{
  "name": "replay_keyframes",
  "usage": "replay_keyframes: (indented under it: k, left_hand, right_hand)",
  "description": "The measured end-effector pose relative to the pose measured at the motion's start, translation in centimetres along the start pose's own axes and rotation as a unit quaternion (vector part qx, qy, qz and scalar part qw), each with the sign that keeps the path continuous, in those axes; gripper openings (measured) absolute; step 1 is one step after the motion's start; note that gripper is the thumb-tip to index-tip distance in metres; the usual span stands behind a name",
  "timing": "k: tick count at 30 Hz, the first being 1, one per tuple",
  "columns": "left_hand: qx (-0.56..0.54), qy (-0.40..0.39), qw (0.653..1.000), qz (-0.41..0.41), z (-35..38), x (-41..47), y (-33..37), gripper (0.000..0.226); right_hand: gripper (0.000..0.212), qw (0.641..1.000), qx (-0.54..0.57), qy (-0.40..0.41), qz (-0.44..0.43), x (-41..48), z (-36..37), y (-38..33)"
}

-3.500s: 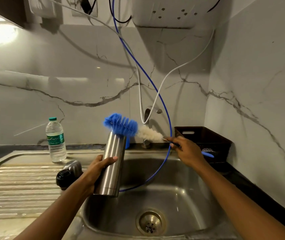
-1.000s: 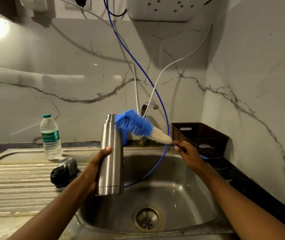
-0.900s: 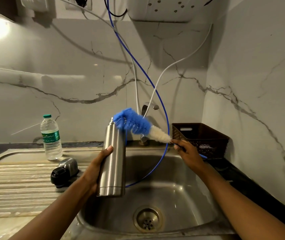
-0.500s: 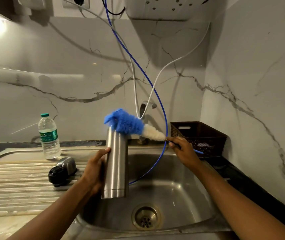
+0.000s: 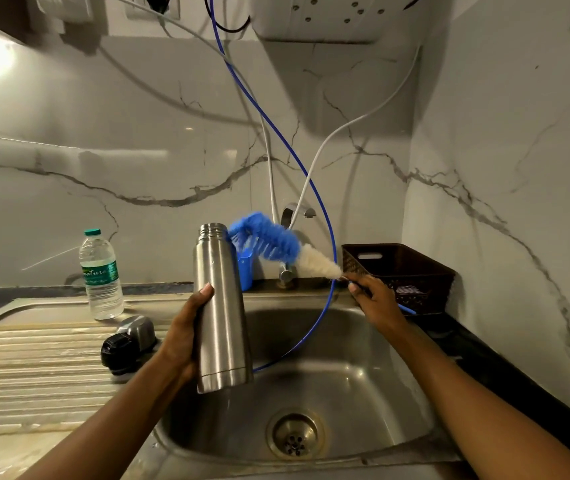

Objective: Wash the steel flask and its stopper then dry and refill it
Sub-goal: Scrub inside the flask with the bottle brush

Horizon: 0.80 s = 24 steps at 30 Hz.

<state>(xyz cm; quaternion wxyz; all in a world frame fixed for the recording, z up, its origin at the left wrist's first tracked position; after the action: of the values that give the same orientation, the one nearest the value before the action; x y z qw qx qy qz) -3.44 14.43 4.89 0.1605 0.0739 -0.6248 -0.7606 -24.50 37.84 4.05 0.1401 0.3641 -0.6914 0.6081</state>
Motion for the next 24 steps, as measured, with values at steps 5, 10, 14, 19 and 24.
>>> replay_keyframes:
  k: [5, 10, 14, 19, 24]
  left_hand:
    - [0.006, -0.006, 1.0, -0.011, 0.1, -0.1, -0.2, 0.098]
    - [0.017, -0.024, 1.0, 0.0, 0.1, 0.2, -0.6, 0.113]
    - [0.004, -0.037, 0.999, 0.0, -0.5, 0.6, -0.6, 0.108]
    - [-0.006, -0.07, 0.997, -0.019, 0.2, 0.4, -0.9, 0.119]
    - [-0.012, -0.052, 0.999, -0.003, -0.2, 0.4, -0.1, 0.114]
  right_hand:
    - [0.028, 0.999, 0.034, -0.025, -0.014, 0.0, 0.5, -1.8]
    - [0.028, 0.998, 0.047, -0.037, -0.011, 0.0, 1.2, -2.3]
    - [0.029, 0.999, 0.032, -0.021, 0.012, -0.5, -1.1, -1.1]
    - [0.028, 0.997, 0.024, -0.066, -0.026, 0.0, 2.3, -1.8]
    - [0.03, 0.999, 0.042, -0.022, 0.017, -0.5, 0.1, -0.5]
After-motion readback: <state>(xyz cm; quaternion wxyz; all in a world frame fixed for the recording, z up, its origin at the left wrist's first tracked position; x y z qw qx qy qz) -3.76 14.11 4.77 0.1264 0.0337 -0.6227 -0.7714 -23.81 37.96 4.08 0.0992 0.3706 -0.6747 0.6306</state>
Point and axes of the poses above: each hand's wrist, its own x-axis towards the middle knuckle, its own z-axis out of the palm, y = z × x, the point moved 2 cm from there along x, towards the middle knuckle, and after that the axes turned 13 degrees about x, right-handed, at the moved point
